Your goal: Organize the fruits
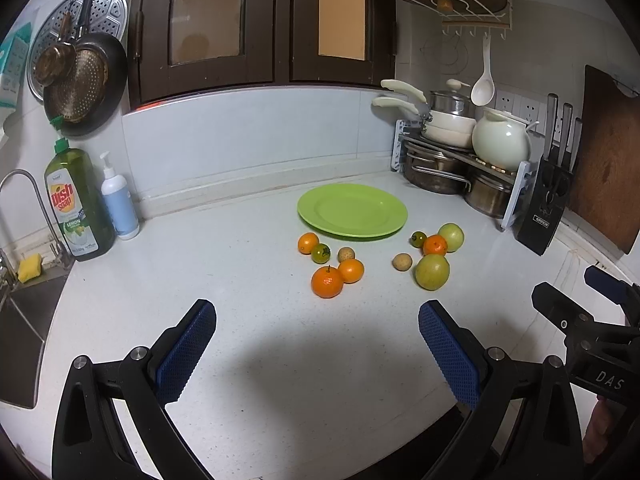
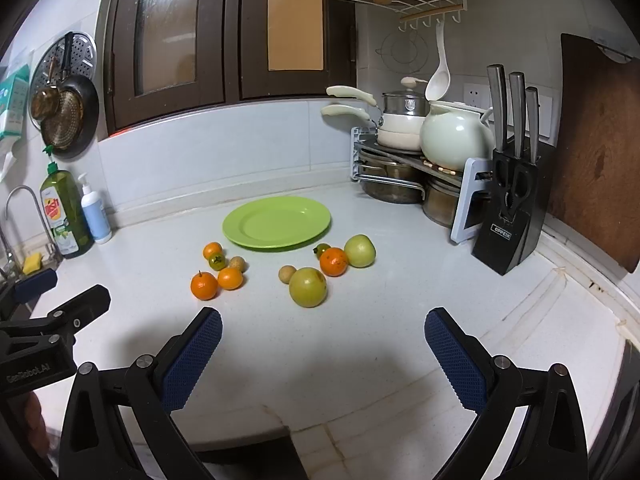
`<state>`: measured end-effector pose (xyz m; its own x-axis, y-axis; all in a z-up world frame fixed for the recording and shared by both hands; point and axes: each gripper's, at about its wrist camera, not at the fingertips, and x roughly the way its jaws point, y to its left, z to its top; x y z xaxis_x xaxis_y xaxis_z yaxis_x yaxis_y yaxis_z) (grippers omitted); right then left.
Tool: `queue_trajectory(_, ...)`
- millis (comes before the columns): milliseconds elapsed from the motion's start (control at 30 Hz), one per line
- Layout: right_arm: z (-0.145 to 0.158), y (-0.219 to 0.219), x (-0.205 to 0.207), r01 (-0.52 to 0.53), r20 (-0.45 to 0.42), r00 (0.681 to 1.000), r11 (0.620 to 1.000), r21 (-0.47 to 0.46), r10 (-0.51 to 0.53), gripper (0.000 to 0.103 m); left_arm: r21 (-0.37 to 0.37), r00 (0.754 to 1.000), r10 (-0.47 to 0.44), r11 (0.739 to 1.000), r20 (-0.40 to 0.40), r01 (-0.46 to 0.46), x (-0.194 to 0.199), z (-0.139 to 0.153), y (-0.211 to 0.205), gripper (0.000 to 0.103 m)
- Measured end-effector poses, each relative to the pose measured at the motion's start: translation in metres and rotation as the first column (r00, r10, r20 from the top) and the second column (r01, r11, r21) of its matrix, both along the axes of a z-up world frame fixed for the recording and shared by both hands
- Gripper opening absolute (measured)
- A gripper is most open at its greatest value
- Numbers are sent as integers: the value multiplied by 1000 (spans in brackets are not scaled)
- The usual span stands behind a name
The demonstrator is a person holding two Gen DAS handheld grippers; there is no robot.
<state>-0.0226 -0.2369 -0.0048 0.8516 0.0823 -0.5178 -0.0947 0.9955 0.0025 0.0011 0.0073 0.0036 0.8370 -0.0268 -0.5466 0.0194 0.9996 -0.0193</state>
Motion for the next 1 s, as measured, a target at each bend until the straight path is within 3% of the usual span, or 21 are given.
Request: queue_trajectory(1000,0,0,5,-14,-2,1000,1000,9,14,102,-3,1000,-1,1000,0,1,1,3,1,103)
